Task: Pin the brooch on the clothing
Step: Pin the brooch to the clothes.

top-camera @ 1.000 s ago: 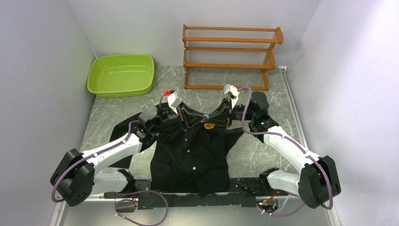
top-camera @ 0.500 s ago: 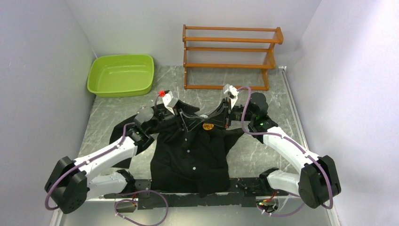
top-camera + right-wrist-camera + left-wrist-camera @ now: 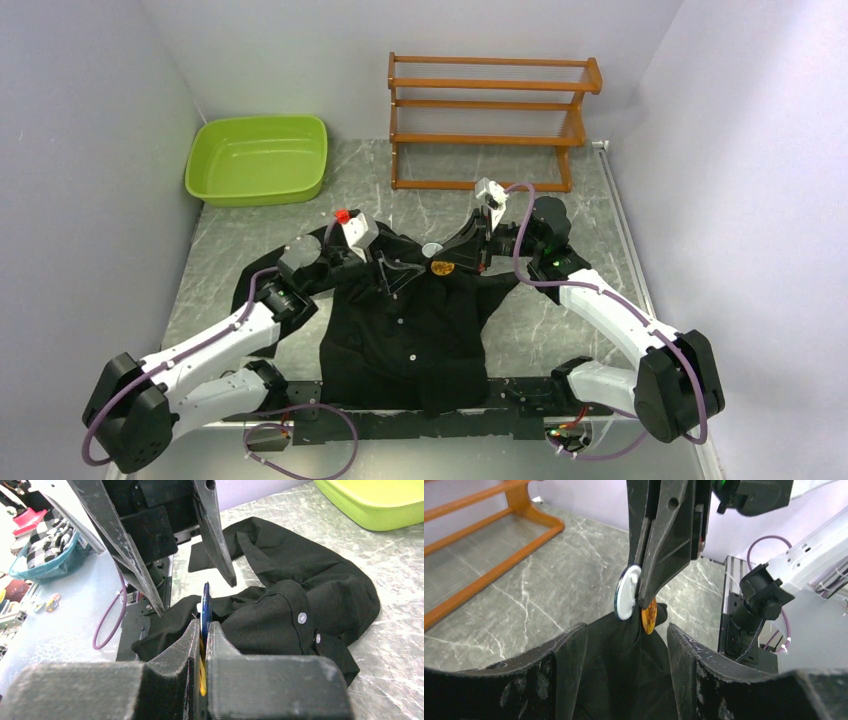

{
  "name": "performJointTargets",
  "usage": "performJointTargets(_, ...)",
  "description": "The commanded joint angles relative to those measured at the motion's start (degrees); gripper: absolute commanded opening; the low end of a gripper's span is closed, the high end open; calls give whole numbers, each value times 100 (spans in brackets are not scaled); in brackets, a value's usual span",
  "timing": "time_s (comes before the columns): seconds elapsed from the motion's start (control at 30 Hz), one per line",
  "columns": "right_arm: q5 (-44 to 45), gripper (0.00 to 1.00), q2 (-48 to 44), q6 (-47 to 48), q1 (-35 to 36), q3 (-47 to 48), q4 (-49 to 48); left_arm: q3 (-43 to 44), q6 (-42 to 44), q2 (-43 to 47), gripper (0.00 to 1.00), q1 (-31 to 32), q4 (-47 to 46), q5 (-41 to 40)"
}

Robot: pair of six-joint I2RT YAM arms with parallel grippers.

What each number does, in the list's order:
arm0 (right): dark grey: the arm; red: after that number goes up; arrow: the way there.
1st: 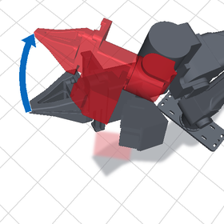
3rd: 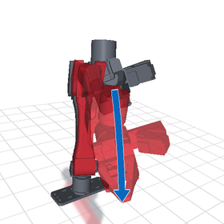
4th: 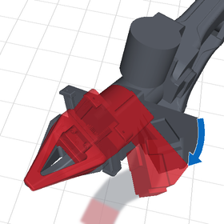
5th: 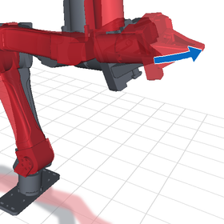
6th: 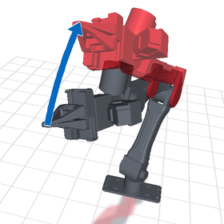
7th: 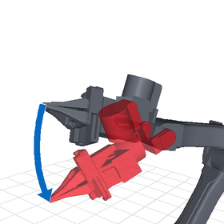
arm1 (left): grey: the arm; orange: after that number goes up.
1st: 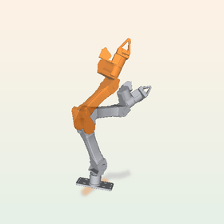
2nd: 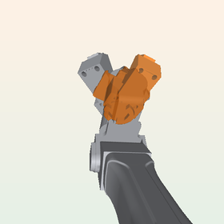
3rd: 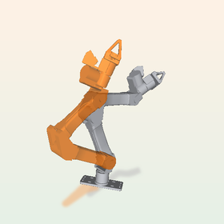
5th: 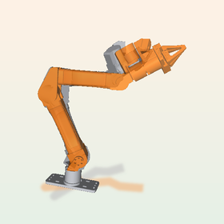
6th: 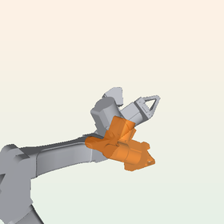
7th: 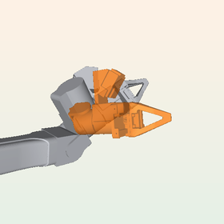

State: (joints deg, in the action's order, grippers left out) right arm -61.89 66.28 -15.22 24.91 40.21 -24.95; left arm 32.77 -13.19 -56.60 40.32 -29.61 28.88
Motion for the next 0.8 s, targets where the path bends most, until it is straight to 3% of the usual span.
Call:
performJointTargets(0.0,-130,0,-149,31,7,19,-308,164,345,-301,64,-41,-29,283)
performJointTargets(0.23,-148,0,-186,94,7,59,-192,411,229,-771,61,-174,-529,769)
performJointTargets(0.77,-224,0,-236,71,14,74,-179,665,12,-923,59,-495,-975,1421)
